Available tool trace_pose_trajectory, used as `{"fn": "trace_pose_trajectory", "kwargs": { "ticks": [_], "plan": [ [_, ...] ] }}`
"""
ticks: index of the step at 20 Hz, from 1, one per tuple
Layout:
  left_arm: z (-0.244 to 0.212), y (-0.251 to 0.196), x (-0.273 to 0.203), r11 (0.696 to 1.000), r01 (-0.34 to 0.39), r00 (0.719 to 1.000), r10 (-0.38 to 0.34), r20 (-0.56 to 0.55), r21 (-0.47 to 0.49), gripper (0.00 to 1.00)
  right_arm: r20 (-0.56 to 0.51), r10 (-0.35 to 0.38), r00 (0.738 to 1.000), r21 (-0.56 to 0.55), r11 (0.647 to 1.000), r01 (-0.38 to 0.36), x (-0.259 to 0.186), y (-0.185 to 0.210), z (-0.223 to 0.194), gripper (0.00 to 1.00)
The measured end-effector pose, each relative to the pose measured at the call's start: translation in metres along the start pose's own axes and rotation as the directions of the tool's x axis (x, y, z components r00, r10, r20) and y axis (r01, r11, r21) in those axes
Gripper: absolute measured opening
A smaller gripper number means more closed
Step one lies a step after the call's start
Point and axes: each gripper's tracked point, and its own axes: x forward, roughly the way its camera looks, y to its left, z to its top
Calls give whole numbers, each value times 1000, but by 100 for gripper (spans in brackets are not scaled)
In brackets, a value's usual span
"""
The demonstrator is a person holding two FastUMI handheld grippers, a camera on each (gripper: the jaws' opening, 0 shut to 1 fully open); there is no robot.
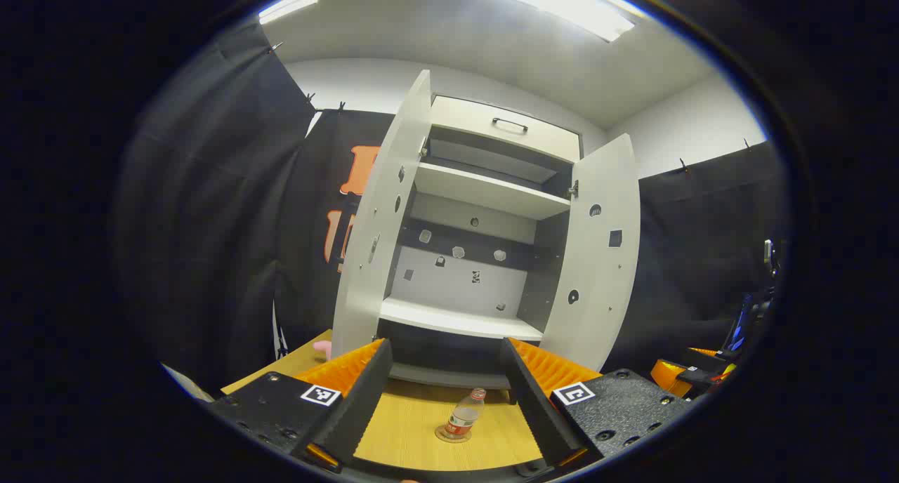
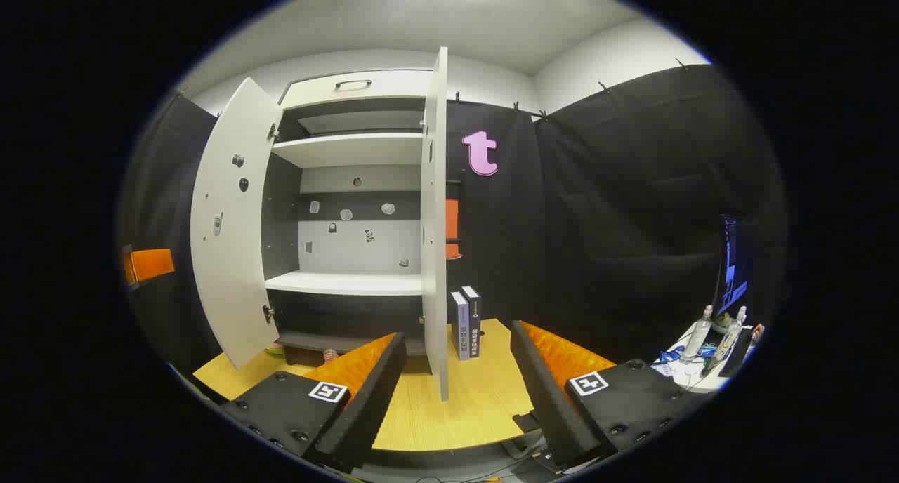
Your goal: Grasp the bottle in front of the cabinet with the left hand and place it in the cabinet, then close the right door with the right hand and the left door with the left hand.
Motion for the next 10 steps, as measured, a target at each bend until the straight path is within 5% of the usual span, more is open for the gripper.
{"fn": "trace_pose_trajectory", "kwargs": {
  "ticks": [10],
  "plan": [
    [1,-35,28,995,-23,1000,22,7,96,95,-1,52,999,-33,998,-52,19,-37,12,98]
  ]
}}
